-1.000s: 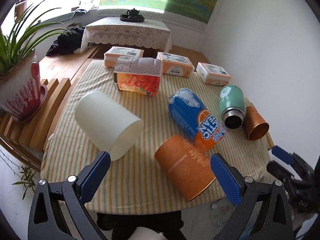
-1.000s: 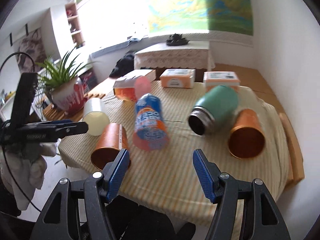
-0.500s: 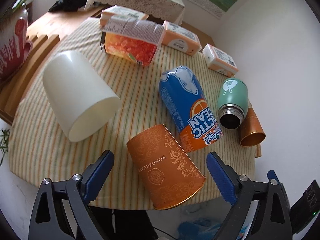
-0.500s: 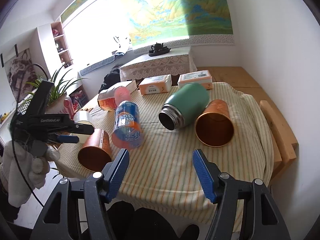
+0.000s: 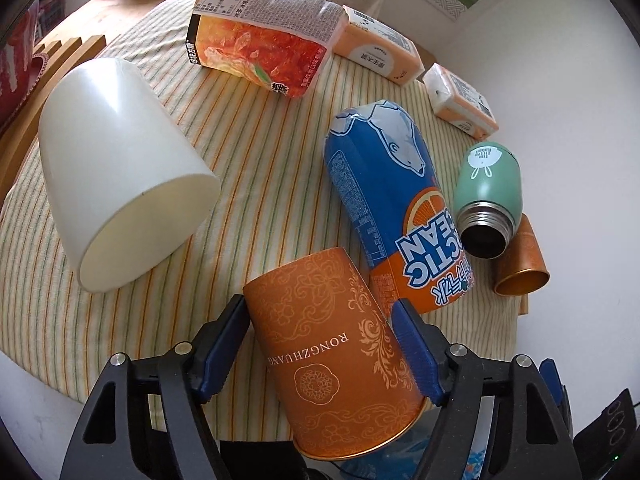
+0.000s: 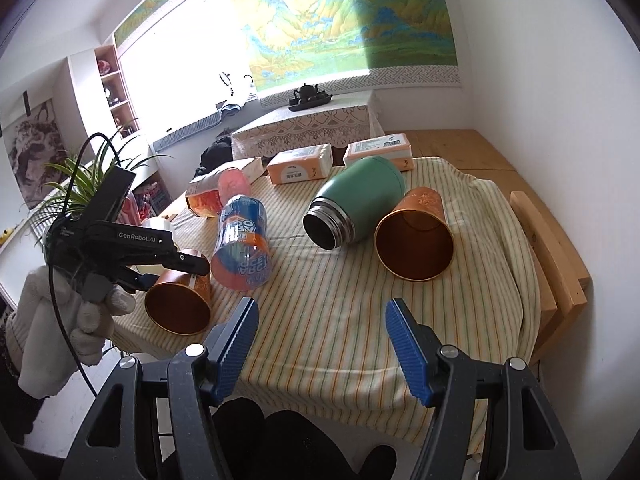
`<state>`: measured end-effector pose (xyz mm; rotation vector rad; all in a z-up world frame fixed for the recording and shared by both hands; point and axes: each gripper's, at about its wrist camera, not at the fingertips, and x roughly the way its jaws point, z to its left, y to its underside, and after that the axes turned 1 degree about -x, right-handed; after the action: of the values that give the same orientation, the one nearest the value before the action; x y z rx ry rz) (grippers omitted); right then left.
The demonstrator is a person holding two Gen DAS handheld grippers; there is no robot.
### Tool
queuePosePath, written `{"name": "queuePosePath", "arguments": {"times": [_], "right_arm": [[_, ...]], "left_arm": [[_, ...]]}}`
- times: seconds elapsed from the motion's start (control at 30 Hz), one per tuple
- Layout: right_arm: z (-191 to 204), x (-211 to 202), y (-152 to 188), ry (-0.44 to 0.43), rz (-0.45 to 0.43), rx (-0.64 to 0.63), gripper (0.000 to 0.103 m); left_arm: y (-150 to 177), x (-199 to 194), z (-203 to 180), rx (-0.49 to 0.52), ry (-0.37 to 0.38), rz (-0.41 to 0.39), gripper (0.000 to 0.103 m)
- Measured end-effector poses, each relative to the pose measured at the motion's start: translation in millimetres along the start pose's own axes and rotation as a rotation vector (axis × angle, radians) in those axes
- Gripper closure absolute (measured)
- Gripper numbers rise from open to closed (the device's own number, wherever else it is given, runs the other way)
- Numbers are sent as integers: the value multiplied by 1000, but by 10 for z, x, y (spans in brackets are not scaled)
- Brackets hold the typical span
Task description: Flip cup upside down
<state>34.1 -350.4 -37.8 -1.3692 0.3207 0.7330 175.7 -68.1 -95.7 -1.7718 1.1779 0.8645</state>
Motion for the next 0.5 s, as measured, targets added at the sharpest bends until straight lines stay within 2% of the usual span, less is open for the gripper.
{"name": "queuePosePath", "arguments": {"times": [0.23,0.5], "right_arm": [[8,-1,-11,28,-7,9,41],[51,65,12,68,1,-5,41]], "left_arm": [[-9,-10,-41,30,-2,-17,33],[2,-82,-58,61,-1,-46,35]]}}
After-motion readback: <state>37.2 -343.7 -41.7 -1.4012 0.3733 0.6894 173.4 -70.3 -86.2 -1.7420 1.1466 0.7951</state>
